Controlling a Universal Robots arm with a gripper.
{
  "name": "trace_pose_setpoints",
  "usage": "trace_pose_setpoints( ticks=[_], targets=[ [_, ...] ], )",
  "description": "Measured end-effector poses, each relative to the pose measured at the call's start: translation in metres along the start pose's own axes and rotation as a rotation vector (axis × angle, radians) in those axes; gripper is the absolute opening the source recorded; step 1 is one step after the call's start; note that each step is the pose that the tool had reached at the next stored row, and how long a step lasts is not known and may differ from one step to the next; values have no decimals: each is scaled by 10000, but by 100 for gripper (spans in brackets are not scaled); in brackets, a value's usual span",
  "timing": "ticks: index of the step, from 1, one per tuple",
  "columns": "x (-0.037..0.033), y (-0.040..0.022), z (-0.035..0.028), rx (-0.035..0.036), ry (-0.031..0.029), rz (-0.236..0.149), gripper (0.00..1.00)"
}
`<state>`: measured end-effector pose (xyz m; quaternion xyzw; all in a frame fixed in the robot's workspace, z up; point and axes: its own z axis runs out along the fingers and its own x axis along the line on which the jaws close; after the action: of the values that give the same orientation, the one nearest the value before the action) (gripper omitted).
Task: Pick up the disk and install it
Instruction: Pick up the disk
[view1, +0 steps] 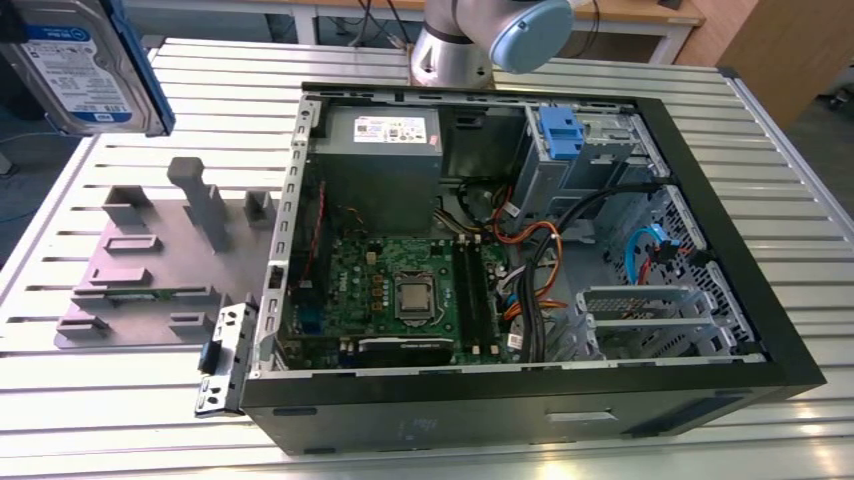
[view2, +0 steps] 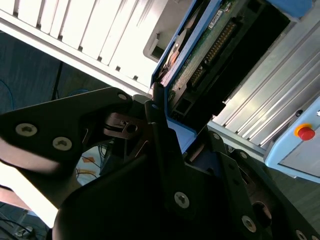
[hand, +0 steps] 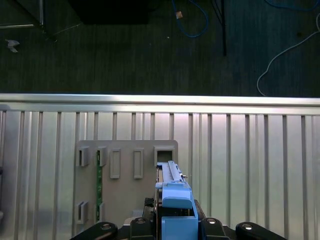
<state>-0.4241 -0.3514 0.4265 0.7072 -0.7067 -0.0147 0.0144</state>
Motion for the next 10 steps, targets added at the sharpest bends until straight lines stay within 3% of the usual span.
trace_pose_setpoints(
  ticks=[3, 7, 8, 10],
  targets=[
    [0, 0, -4, -2, -12, 0, 37],
    [0, 0, -5, -3, -88, -3, 37],
    [1, 0, -4, -2, -123, -5, 37],
    [1, 0, -4, 0, -271, -12, 37]
  ],
)
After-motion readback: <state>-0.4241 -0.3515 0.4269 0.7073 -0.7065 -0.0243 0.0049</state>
